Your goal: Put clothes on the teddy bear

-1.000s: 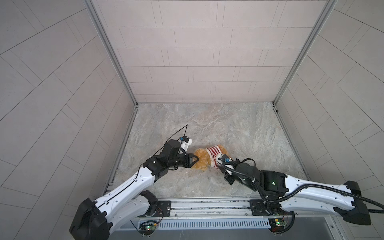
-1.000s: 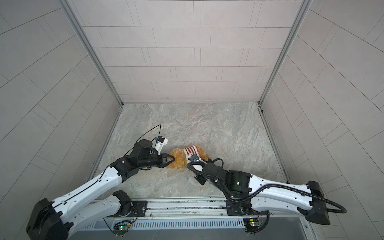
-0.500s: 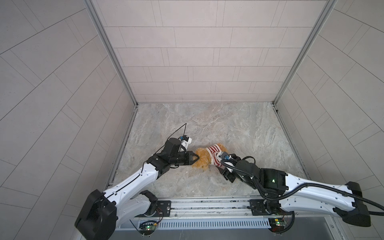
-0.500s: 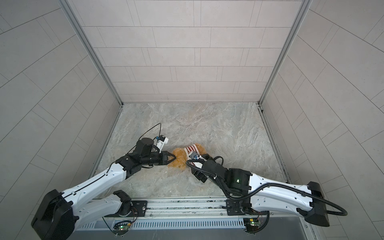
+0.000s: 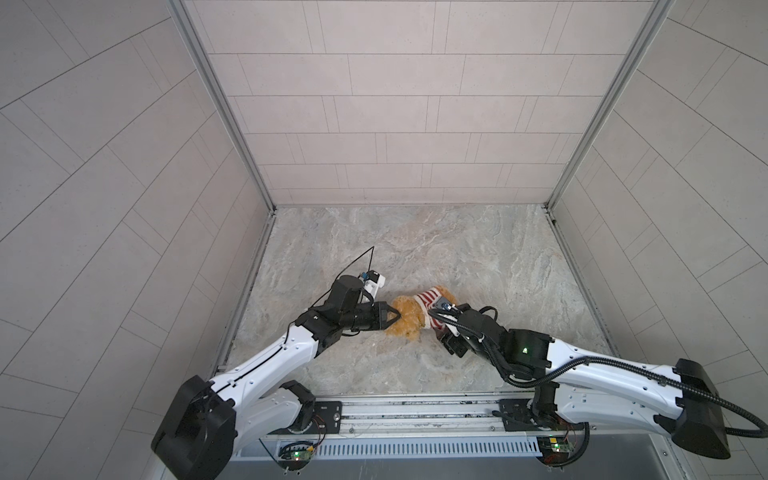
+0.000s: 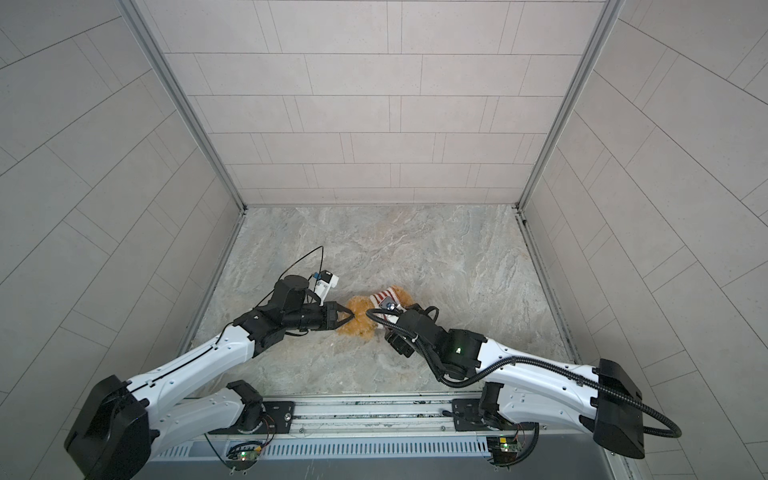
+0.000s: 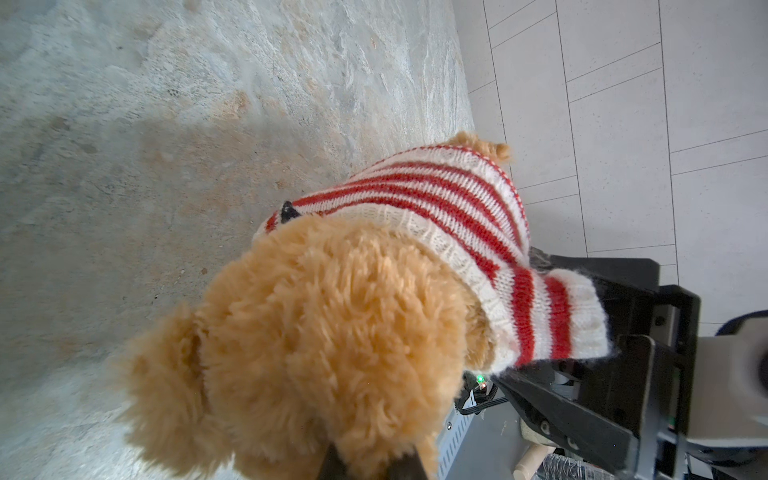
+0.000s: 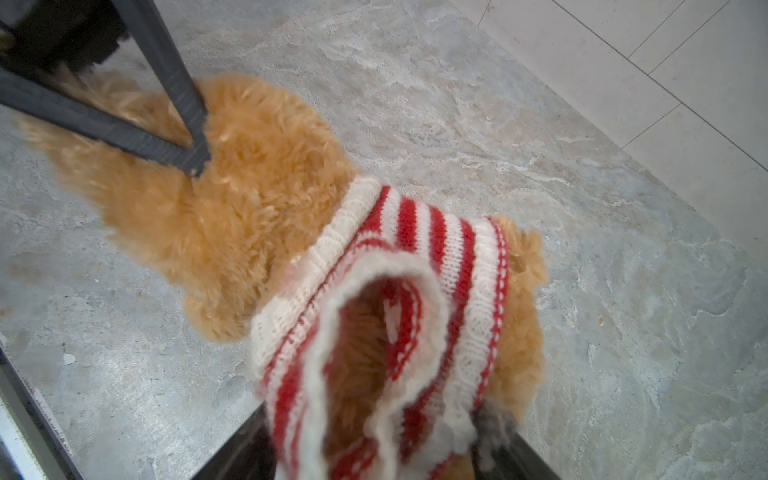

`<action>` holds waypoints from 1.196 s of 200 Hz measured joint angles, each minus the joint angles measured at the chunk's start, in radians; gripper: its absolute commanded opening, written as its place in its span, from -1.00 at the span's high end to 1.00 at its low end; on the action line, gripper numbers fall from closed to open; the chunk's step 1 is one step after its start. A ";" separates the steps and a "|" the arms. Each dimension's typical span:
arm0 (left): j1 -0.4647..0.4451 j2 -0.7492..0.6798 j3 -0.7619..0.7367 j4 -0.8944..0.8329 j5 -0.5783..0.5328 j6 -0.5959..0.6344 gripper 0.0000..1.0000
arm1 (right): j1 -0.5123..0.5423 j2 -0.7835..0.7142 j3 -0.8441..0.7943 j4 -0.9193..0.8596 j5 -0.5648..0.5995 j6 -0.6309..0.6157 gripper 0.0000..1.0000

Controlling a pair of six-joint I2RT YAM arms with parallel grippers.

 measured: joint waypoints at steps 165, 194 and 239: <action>-0.012 -0.220 0.044 -0.235 -0.028 0.231 -0.46 | -0.040 -0.061 0.112 -0.174 -0.391 0.108 1.00; -0.012 -0.271 0.031 -0.219 -0.060 0.252 -0.61 | -0.135 -0.043 0.118 -0.192 -0.500 0.136 1.00; -0.014 -0.239 0.013 -0.203 -0.127 0.257 -0.59 | -0.370 0.081 0.117 -0.175 -0.636 0.106 0.94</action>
